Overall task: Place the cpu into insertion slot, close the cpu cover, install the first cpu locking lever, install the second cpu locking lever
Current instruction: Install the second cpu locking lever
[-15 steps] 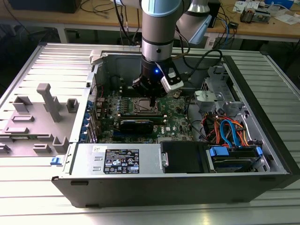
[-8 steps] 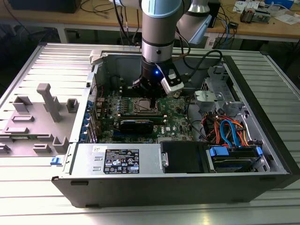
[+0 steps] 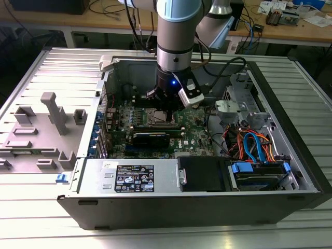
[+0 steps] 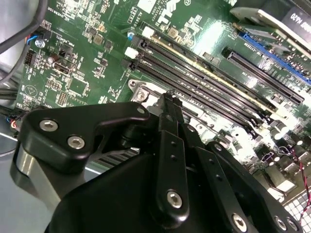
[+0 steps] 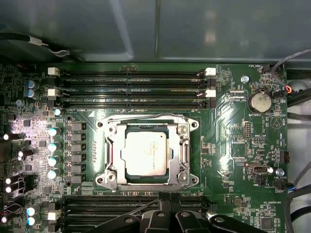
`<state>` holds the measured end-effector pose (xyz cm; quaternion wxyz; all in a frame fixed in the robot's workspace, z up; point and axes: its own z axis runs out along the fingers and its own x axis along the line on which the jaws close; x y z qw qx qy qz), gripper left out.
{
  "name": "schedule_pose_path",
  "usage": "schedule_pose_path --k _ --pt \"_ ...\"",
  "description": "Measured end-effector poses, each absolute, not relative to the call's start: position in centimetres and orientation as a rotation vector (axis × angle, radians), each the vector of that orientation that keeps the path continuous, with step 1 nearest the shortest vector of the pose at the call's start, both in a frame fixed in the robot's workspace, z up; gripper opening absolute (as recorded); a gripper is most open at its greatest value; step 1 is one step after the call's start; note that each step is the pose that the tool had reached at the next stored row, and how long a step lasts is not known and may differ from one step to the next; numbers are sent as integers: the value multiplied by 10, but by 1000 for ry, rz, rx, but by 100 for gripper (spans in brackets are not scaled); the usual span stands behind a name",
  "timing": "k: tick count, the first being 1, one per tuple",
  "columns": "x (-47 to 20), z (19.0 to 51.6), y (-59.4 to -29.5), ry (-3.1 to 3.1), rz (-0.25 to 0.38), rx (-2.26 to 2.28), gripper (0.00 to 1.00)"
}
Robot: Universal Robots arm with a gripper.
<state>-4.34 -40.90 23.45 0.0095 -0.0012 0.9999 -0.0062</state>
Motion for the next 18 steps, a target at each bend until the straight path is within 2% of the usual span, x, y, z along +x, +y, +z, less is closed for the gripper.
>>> schedule_pose_path --k 18 --pt "-51 235 -410 3123 -20 -4 11"
